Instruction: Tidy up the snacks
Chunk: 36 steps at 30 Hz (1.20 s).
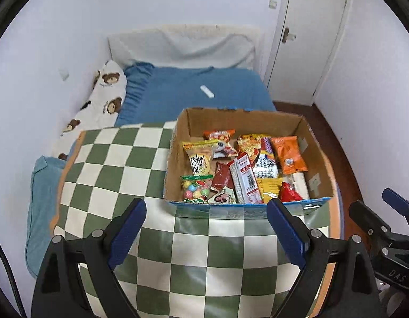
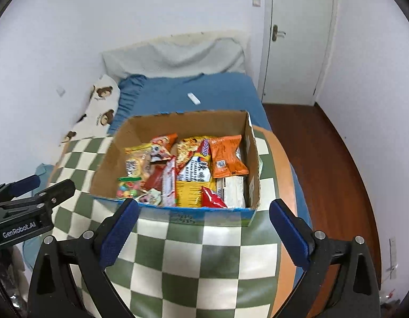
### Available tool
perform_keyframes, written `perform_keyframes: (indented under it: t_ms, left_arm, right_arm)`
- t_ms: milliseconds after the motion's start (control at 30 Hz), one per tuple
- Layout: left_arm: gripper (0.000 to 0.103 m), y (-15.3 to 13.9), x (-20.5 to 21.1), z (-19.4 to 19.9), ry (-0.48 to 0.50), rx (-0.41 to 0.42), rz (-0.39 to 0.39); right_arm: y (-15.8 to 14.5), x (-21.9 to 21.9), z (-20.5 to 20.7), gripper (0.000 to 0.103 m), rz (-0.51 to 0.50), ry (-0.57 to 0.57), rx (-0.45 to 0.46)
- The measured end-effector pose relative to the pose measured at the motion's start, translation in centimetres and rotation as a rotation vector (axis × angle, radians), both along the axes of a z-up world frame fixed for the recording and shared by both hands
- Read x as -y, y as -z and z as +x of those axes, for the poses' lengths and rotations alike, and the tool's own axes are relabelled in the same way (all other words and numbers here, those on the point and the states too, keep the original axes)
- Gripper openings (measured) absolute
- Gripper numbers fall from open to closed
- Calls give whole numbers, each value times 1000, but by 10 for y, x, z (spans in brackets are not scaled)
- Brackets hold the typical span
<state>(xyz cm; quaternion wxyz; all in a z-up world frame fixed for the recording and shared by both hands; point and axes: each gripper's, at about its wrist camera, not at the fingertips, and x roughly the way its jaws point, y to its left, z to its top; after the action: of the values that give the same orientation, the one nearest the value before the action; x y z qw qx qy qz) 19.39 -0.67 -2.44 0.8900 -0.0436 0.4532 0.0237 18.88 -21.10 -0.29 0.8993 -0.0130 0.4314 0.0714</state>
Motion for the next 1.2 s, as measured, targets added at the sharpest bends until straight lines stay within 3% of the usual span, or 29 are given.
perform_keyframes:
  t_ms: [267,667,1000,1100,1200]
  left_arm:
    - [93,-32,2,-51,4,87,11]
    - [93,-63,12,-104,37,156,40]
    - [93,-66,13,-111,21,174,39]
    - [101,-62,14,-105,17,177,43]
    - [102,-56,17,-94,14,173,54]
  right_arm:
    - [-42,6,-62,102,34,6,76]
    - [-73,9,-117,102,27,-3,119]
    - [-87,8,-131,103,11,-3,163]
    - [-83,8,-126,103,3,8,163]
    - [-78,7,-119,103,0,7,166]
